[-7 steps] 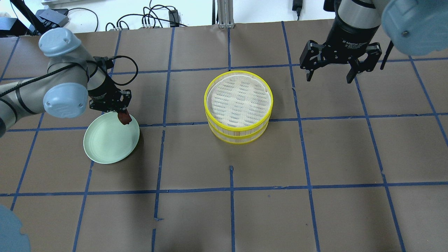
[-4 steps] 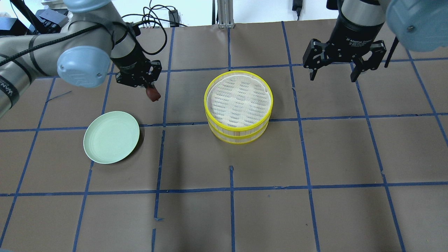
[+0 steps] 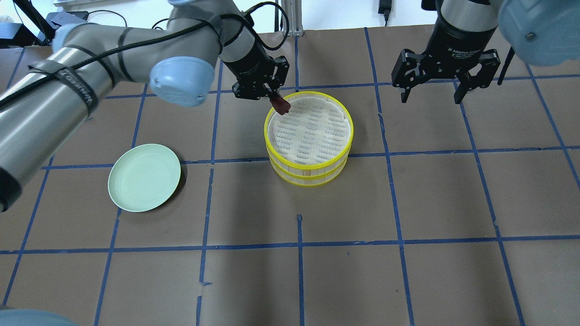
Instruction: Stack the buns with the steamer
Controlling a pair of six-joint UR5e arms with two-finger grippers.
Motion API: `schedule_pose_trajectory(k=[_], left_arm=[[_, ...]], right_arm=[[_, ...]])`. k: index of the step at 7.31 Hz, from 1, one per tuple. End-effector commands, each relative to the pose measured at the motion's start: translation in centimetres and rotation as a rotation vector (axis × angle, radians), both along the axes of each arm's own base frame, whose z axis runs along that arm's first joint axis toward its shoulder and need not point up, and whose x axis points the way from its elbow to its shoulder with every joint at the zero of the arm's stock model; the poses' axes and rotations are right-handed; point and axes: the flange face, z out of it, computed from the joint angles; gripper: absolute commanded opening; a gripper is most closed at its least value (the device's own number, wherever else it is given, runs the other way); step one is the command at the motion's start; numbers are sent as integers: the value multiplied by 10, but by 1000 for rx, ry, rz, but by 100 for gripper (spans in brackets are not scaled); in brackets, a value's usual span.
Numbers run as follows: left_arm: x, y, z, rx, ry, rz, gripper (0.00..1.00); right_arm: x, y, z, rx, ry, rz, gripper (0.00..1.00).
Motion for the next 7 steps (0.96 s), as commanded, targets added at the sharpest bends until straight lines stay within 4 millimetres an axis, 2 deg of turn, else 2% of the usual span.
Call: schedule_pose_trajectory(k=[1,2,3,5,6,7], left_arm=[[-31,-8,-38,-11,17,-16,26],[-33,-9,-52,-5,10,-23,73],[-34,-7,-45,-16,12,-29,90],[-34,-5,-24,-49,17,-53,99],[-23,-1,2,-82,16,-76,99],[14,4,21,-69,-48,-137,99]], right_arm=[[1,0,-1,0,0,1,100],[-1,0,0,-2,0,-2,100],[2,0,0,-5,-9,1,100],[0,-2,2,-7,-15,-4,100],[-4,-3,4,-11,-13,-10,100],[-5,-3,6,-16,-12,-11,100]])
